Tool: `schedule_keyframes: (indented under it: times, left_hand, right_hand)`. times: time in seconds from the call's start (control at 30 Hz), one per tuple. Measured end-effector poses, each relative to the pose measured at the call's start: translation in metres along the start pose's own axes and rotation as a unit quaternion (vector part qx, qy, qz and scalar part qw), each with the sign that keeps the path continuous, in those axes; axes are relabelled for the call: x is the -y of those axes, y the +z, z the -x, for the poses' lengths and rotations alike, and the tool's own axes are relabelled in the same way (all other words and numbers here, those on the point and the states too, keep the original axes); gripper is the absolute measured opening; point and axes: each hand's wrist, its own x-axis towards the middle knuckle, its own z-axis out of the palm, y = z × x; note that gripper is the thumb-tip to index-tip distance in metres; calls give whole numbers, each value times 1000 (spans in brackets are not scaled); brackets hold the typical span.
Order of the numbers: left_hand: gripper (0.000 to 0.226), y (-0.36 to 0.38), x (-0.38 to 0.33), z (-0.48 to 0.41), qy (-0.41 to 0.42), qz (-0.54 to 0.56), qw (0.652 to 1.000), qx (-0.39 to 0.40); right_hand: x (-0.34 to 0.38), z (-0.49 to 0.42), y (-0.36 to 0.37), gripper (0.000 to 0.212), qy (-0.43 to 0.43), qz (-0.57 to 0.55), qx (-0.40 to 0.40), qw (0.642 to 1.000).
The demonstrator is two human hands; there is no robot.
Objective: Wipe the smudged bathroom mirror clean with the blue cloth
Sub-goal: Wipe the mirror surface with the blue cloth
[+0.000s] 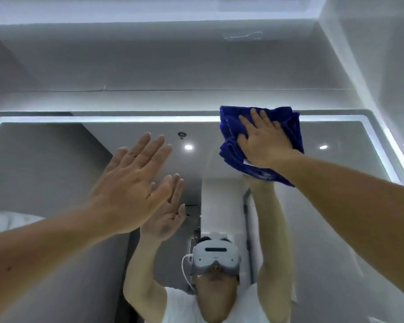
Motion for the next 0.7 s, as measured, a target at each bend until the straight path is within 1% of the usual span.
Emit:
schedule_keyframes:
  times: [0.07,0.13,0.17,0.2,0.27,0.33,0.4,0.47,0.5,0.6,0.67,0.7]
  left_hand:
    - [77,0,0,-8,-6,4,1000,-6]
    - [78,3,1,-12,-3,7,1000,-12]
    - [77,6,0,-14,-1,9,1000,-14]
    - [76,8,-1,-16,0,13,1000,-16]
    - [75,13,-5,-19,-3,17,1000,-21]
    - [77,16,-11,-23,-2,18,1000,-24]
    - [76,17,-14,-25,5,19,999,-25]
    - [74,14,-14,-26,11,12,1000,-25]
    - [75,12,-13,-27,12,6,1000,-25]
    - [76,6,-9,-29,11,-4,999,-30]
    - [76,4,-7,-29,14,-9,1000,-26]
    - [76,4,-6,-28,14,-10,1000,-26]
  right_hand:
    - [7,-21,-4,58,55,-12,18,998]
    - [25,-22,-3,60,72,-17,10,997]
    - [34,-16,0,61,53,-19,2,998]
    - [45,-4,5,61,15,-23,-5,1000]
    - [67,29,24,60,-101,-31,-21,994]
    - [76,54,36,59,-195,-30,-3,980]
    - [63,45,32,58,-218,-27,17,975]
    - [40,17,19,56,-183,-28,17,983]
    - [24,2,10,56,-142,-25,13,989]
    - [-36,-41,-11,56,29,9,-11,999]
    - [-73,-50,-18,59,135,-4,8,991]
    - [-82,-48,-18,62,161,-17,19,987]
